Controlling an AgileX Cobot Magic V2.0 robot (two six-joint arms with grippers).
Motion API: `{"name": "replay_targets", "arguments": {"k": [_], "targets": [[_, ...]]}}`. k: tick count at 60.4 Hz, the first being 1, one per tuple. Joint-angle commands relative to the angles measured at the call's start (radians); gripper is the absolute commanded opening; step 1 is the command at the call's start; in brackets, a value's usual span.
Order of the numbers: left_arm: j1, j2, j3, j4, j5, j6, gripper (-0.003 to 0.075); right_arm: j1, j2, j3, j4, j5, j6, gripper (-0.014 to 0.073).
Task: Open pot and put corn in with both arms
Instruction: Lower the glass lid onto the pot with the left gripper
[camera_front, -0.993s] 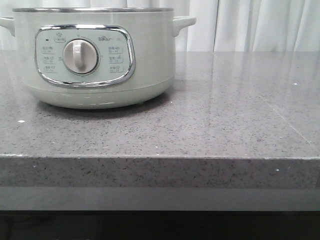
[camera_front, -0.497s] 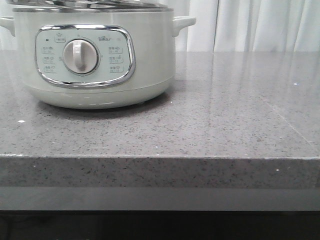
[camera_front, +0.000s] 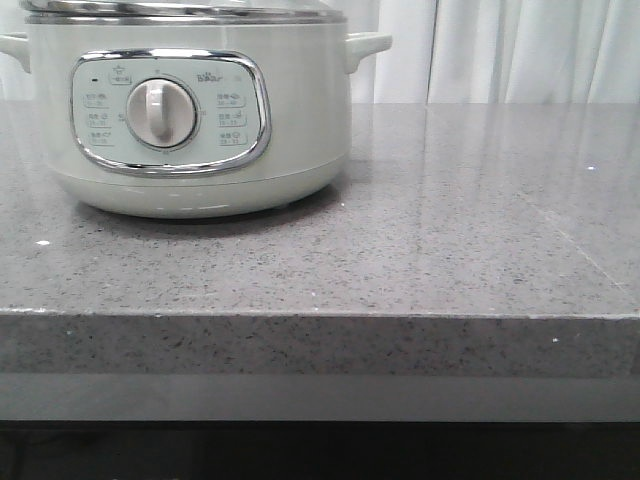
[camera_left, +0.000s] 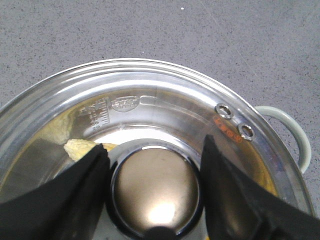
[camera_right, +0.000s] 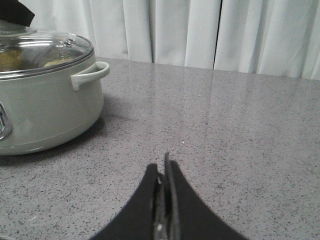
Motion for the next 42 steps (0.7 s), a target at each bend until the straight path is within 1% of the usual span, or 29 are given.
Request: {"name": "replay_targets", "arguments": {"k": [1,10,12,15,21,25,27,32,38,42], "targets": [[-0.007,-0.054,-0.021,-0.027,-0.108,-0.008,0.0335,0.002,0.007,-0.028,0.008,-0.084,-0.01,-0.0068],[-0.007,-0.056,-0.021,-0.027,-0.105,-0.008,0.0342,0.002,0.007,-0.028,0.008,-0.084,-0.01,-0.0068],[-0.007,-0.058,-0.021,-0.027,-0.105,-0.008,0.0353,0.002,0.007,-0.028,0.008,-0.084,-0.01,-0.0068],[-0.007,-0.061,-0.021,-0.027,-0.109,-0.008,0.0395,0.002,0.007,-0.028,0.008,-0.084,-0.01,-0.0068],[-0.007,-0.073,-0.025,-0.027,-0.131,-0.008,0.0509,0.002,0.007,-0.028,0.008,-0.084,-0.01,-0.0068],[-0.007,-0.086,-0.04,-0.027,-0.133,-0.008,0.0559,0.002,0.007,-0.028,0.008,-0.084,-0.01,-0.0068],[-0.007,-0.093,-0.052,-0.027,-0.133,-0.008,0.0571,0.002,0.007,-0.028,0.008,-0.084,-0.01,-0.0068],[-0.007,-0.114,-0.082,-0.027,-0.118,-0.008,0.0571,0.002,0.007,-0.028,0.008,-0.084,-0.01,-0.0068],[-0.007,-0.154,-0.099,-0.027,-0.07,-0.008,0.0564,0.002,0.007,-0.028,0.008,-0.084,-0.01,-0.0068],[-0.007,-0.187,-0.095,-0.018,-0.032,-0.004,0.0518,0.002,0.007,-0.028,0.008,-0.084,-0.01,-0.0068]]}}
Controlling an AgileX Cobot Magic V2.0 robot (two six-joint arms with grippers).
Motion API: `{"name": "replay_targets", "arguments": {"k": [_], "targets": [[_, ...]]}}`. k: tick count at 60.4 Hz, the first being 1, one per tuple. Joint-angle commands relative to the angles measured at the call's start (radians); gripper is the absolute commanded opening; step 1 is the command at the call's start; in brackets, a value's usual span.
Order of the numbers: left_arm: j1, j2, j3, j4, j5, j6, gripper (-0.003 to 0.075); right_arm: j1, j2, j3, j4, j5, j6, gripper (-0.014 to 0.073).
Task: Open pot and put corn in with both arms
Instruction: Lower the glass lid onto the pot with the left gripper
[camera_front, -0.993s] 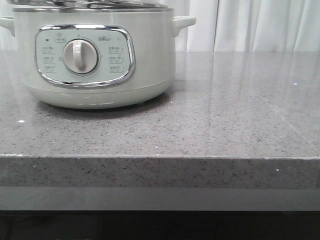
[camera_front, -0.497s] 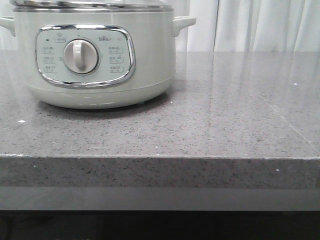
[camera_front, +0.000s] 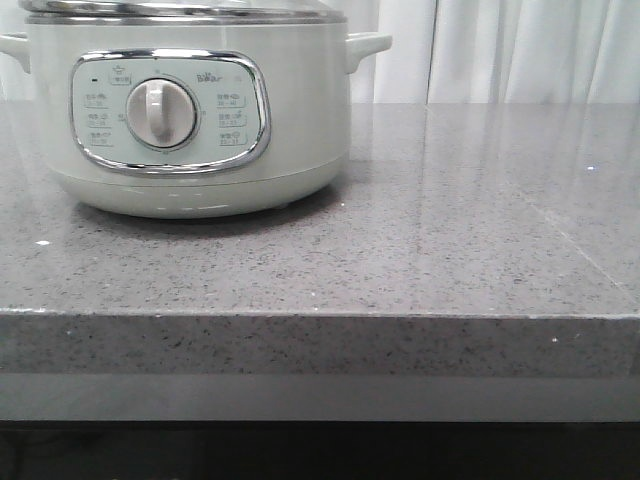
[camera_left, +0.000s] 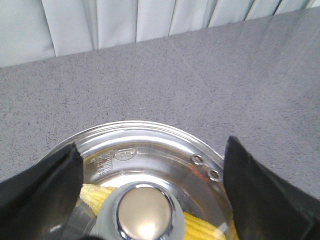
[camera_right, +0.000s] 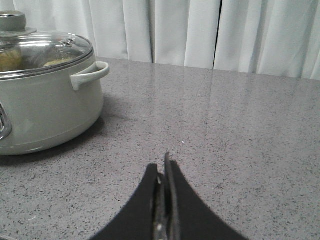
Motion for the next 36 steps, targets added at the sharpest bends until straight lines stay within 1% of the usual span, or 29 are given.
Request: {"name": "replay_targets", "arguments": {"k": [1,8,9,13,24,36], "targets": [[-0.007,-0.09,-0.03,-0.012,-0.018,-0.004,0.0491,0.002,0.007,-0.028,0.008,-0.084,-0.01,-0.0068],[-0.007,-0.161,0.03,-0.011,-0.03,0.013,0.03,0.002,0.007,-0.028,0.008,-0.085,-0.01,-0.0068],[-0.007,-0.177,0.046,-0.011,-0.035,0.016,0.0265,0.002,0.007,-0.028,0.008,-0.085,-0.01,-0.0068],[-0.007,-0.232,0.11,-0.011,-0.058,0.018,0.0167,0.002,0.007,-0.028,0.008,-0.085,-0.01,-0.0068],[-0.007,-0.404,0.325,-0.011,-0.146,0.022,-0.0018,0.002,0.007,-0.028,0.008,-0.085,-0.01,-0.0068],[-0.007,-0.653,0.601,-0.011,-0.248,0.022,-0.0018,0.002,0.007,-0.028,0.008,-0.085,-0.01,-0.0068]]}}
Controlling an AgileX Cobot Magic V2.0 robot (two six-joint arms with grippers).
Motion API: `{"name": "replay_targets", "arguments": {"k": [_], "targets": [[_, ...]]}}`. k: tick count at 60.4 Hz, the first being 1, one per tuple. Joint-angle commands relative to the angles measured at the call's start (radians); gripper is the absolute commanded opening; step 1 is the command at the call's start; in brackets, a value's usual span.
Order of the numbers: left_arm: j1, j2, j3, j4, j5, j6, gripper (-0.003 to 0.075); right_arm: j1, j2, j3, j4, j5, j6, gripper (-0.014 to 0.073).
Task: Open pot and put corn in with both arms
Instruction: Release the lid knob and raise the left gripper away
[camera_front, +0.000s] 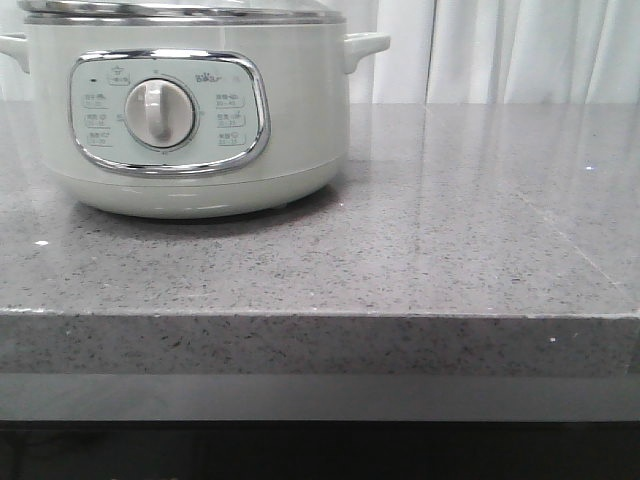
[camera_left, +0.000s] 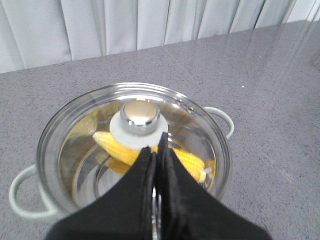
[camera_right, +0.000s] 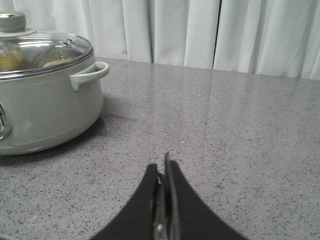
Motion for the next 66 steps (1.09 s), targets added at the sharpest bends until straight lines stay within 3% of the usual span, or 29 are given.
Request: {"name": "replay_targets", "arguments": {"k": [1,17,34,45,66], "targets": [[-0.007,-0.113,0.073,-0.014,-0.132,0.0,-0.0018,0.002,0.007,-0.028,0.008,-0.085,-0.01,-0.0068],[-0.007,-0.478,0.458,-0.027,-0.303,0.0,-0.0018,0.002,0.007,-0.028,0.008,-0.085,-0.01,-0.0068],[-0.007,-0.821,0.776,-0.027,-0.365,0.0,-0.0018,0.002,0.007,-0.028,0.008,-0.085,-0.01,-0.0068],[-0.007,-0.917,0.813,-0.027,-0.37,0.0,-0.0018,0.002,0.007,-0.028,0.008,-0.085,-0.01,-0.0068],[-0.007,-0.919,0.813,-0.027,-0.37,0.0,-0.0018,0.002,0.007,-0.028,0.008,-0.085,-0.01,-0.0068]]}}
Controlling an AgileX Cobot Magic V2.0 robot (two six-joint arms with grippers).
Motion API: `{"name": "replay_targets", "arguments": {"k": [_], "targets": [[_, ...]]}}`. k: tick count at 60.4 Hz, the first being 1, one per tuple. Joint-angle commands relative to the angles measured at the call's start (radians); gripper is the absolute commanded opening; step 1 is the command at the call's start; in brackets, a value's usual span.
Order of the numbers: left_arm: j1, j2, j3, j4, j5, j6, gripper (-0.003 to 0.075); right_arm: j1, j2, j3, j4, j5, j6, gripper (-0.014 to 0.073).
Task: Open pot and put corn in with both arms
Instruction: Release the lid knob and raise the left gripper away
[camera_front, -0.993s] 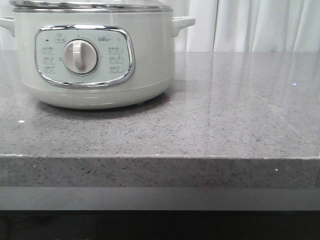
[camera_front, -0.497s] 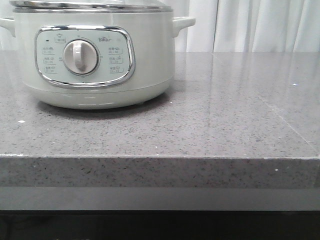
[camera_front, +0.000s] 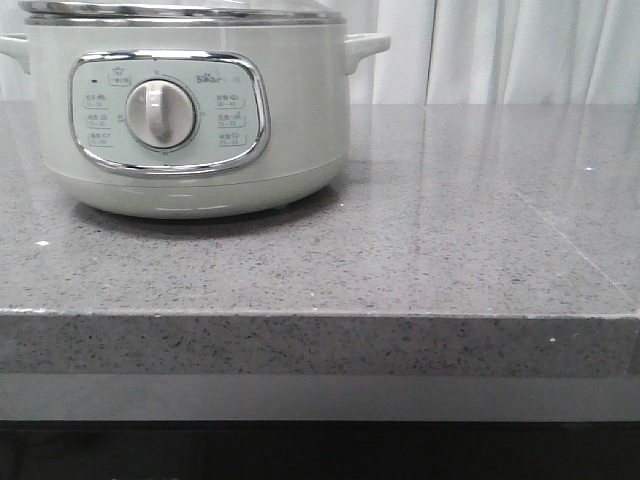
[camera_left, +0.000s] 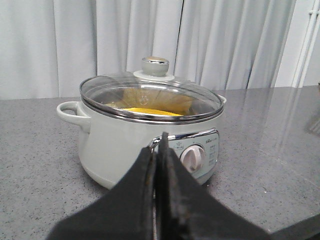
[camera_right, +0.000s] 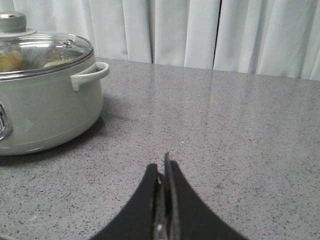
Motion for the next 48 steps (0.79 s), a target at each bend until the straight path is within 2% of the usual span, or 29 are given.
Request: {"name": "replay_targets", "arguments": {"k": [1,14,27,35,48], "targets": [[-0.007,0.01,-0.027,-0.014,-0.086,0.0,-0.0018,0.002,0.007,-0.028,0.008,-0.084,-0.01,-0.0068],[-0.007,0.01,-0.027,-0.004,-0.086,0.0,-0.0018,0.002,0.007,-0.028,0.008,-0.084,-0.01,-0.0068],[0.01,-0.026,0.017,0.14,-0.124,-0.066,-0.0018,0.002,0.007,-0.028,0.008,-0.084,-0.01,-0.0068],[0.071,-0.088,0.067,0.145,-0.133,-0.074,-0.0018,0.002,0.007,-0.028,0.008,-0.084,-0.01,-0.0068],[0.247,-0.098,0.165,0.143,-0.136,-0.074,-0.0018,0.002,0.007,-0.028,0.008,-0.084,-0.01,-0.0068]]}}
